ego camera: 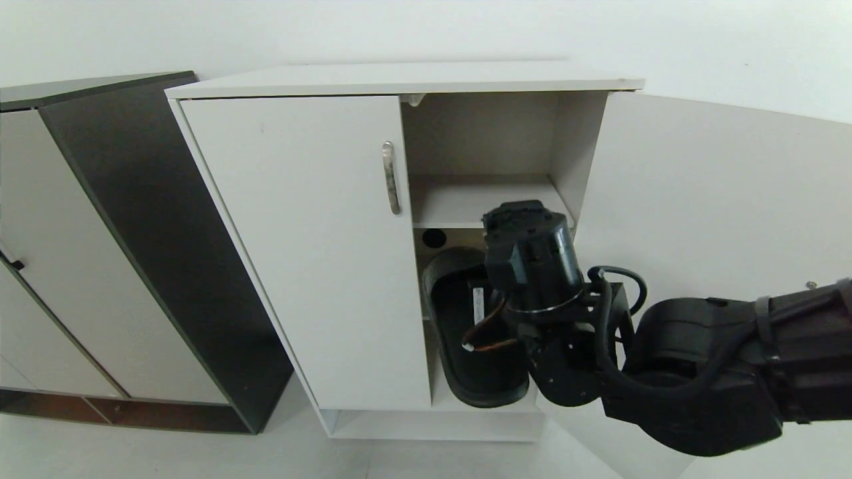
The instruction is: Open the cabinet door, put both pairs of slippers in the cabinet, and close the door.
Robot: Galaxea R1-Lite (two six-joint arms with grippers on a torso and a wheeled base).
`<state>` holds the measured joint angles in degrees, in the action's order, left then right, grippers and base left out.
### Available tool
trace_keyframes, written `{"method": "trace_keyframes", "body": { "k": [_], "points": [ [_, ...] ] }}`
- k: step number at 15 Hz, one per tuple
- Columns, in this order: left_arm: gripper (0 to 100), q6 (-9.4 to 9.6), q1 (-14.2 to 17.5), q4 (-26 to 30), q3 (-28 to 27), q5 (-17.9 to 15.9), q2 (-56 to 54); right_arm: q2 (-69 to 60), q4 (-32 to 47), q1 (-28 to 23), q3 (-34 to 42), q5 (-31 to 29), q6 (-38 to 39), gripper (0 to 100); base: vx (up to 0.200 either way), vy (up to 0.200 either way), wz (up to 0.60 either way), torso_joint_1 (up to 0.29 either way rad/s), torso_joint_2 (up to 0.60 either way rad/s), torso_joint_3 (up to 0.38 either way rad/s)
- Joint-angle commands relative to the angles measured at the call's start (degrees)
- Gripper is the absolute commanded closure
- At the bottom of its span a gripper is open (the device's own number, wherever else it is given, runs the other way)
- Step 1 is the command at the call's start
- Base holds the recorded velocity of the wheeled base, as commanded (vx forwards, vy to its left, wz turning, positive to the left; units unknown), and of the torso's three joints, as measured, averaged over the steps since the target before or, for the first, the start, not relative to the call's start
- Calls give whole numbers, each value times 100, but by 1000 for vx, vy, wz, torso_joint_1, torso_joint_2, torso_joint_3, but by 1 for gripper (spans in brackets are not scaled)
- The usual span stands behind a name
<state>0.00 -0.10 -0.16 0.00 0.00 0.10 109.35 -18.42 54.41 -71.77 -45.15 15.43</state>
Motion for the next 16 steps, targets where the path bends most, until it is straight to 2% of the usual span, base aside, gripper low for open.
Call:
{"method": "trace_keyframes", "body": {
  "k": [1,9,16],
  "points": [
    [100,0,1,-2,0,0,-1,113,93,-44,-479,-160,-14,100,0,0,0,0,0,0],
    [100,0,1,-2,0,-9,-1,192,58,-211,-540,-196,-137,100,0,0,0,0,0,0],
    [100,0,1,-2,0,0,-1,201,49,-264,-628,-196,-181,100,200,0,0,0,2,3]
  ]
}}
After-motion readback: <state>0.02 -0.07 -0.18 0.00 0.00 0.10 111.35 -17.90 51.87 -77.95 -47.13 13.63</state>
